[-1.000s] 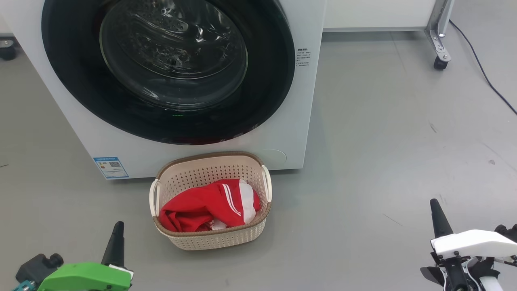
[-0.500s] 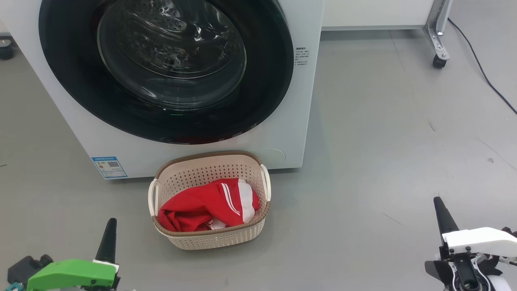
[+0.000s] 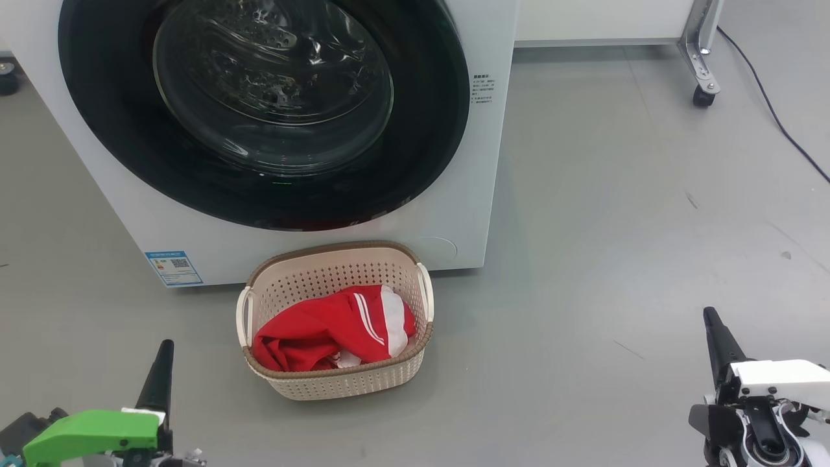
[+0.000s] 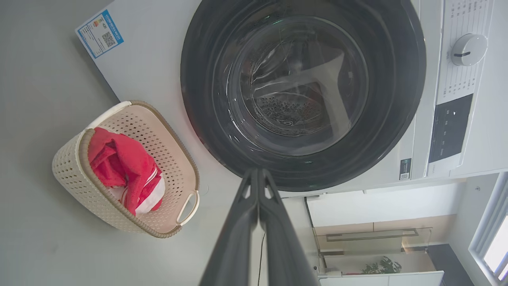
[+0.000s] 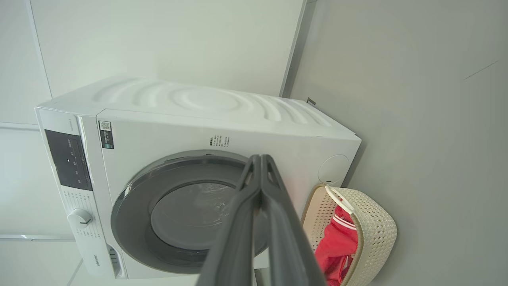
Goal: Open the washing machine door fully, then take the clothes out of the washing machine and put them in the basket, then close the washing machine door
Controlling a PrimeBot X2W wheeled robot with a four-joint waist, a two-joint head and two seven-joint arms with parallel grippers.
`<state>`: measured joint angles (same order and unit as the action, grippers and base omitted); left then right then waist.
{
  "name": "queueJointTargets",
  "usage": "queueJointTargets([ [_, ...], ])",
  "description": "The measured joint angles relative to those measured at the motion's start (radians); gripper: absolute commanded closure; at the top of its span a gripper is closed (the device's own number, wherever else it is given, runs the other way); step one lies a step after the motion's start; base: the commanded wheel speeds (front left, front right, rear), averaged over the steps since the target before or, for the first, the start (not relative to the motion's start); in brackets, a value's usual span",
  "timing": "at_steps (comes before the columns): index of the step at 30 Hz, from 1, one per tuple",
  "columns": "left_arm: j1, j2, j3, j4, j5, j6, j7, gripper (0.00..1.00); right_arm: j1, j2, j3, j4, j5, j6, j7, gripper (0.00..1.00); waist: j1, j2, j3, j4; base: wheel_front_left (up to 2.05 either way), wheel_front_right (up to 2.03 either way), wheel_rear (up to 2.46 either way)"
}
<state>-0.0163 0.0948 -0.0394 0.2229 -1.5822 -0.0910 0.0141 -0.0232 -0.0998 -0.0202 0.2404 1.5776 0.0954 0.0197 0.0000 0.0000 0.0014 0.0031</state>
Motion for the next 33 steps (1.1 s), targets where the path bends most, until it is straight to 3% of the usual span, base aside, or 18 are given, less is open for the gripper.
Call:
queueJointTargets([
  [9, -0.016, 0.000, 0.021, 0.022, -0.091, -0.020, 0.017, 1.00, -0.017, 0.004, -0.029, 0.016, 0.089, 0.017, 0.021, 1.00, 0.0000, 0.0000, 0.000, 0.000, 0.00, 0.00, 0.00],
  [33, -0.025, 0.000, 0.026, 0.032, -0.091, -0.021, 0.020, 1.00, -0.029, 0.005, -0.032, 0.026, 0.093, 0.018, 0.022, 1.00, 0.0000, 0.0000, 0.000, 0.000, 0.00, 0.00, 0.00],
])
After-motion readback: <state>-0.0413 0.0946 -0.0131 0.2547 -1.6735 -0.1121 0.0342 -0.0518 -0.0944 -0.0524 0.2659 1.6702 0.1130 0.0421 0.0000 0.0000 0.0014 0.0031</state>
